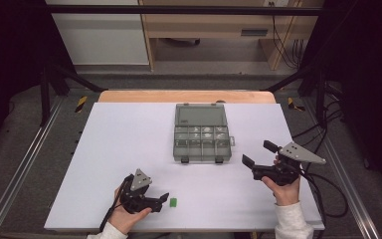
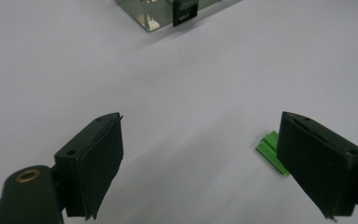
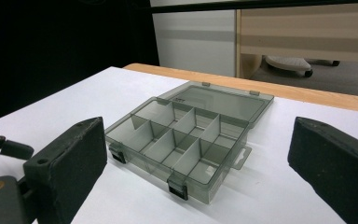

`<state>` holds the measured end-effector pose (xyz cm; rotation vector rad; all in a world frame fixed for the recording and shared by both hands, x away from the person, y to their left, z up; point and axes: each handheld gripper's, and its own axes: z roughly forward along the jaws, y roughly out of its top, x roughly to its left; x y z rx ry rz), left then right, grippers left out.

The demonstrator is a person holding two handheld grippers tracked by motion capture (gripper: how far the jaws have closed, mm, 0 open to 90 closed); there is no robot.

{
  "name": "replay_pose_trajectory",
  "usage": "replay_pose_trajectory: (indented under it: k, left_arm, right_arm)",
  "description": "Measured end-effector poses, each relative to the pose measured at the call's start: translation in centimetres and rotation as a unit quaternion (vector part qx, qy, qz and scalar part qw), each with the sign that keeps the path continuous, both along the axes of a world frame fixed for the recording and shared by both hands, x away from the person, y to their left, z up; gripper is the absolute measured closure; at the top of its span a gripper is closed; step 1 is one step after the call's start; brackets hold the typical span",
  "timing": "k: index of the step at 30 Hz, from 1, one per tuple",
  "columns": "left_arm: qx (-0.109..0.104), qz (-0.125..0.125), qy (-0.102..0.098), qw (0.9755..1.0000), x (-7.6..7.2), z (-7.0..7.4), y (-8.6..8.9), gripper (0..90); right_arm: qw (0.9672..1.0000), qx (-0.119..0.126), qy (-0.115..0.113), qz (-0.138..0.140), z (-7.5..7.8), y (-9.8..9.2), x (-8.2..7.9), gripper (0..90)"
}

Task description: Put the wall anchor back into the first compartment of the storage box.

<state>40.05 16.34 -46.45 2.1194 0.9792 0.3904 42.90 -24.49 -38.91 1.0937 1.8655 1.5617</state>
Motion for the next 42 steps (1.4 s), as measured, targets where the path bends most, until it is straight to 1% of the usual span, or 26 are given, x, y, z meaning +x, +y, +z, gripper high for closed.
replay_pose_trajectory:
  k: [5, 10, 13, 26, 33, 37, 38, 40, 41, 42]
  left_arm:
    - [0.003, -0.011, 0.008, 0.9999, -0.3, -0.4, -0.7, 21.9]
    - [0.016, -0.015, 0.017, 0.9996, -0.5, -0.9, -1.4, 27.9]
    - [0.017, -0.017, 0.018, 0.9995, -0.6, -1.1, -1.7, 30.8]
    - [0.017, -0.011, 0.027, 0.9994, -0.9, -1.2, -2.3, 39.0]
    - [0.017, -0.01, 0.037, 0.9991, -1.2, -1.0, -2.6, 46.7]
    - [0.022, -0.005, 0.033, 0.9992, -1.4, -1.1, -2.9, 47.9]
    - [0.027, -0.004, 0.032, 0.9991, -1.4, -1.0, -2.9, 48.6]
    - [0.03, -0.005, 0.035, 0.9989, -1.4, -1.0, -2.9, 50.3]
    - [0.028, -0.001, 0.032, 0.9991, -1.4, -1.0, -2.9, 51.7]
    - [0.029, 0.0, 0.034, 0.999, -1.4, -1.0, -2.9, 52.9]
  right_arm:
    - [1.0, -0.001, 0.0, 0.0, 0.0, 0.0, 0.0, 4.7]
    - [1.0, 0.0, 0.0, -0.001, 0.1, 0.0, 0.0, 4.7]
    - [1.0, -0.001, -0.001, 0.001, 0.1, 0.0, 0.0, 4.7]
    - [1.0, 0.0, -0.002, 0.0, 0.1, 0.0, 0.0, 4.7]
    - [1.0, -0.001, -0.002, 0.001, 0.1, 0.0, 0.0, 4.7]
    - [1.0, -0.001, -0.001, 0.0, 0.1, 0.1, 0.0, 4.7]
    - [1.0, -0.001, -0.001, 0.0, 0.1, 0.1, 0.0, 4.7]
    - [1.0, 0.001, -0.001, -0.001, 0.2, 0.1, -0.1, 4.7]
    - [1.0, -0.001, -0.004, 0.002, 0.1, 0.0, -0.1, 4.7]
    - [1.0, -0.002, -0.004, 0.001, 0.1, 0.0, -0.1, 4.7]
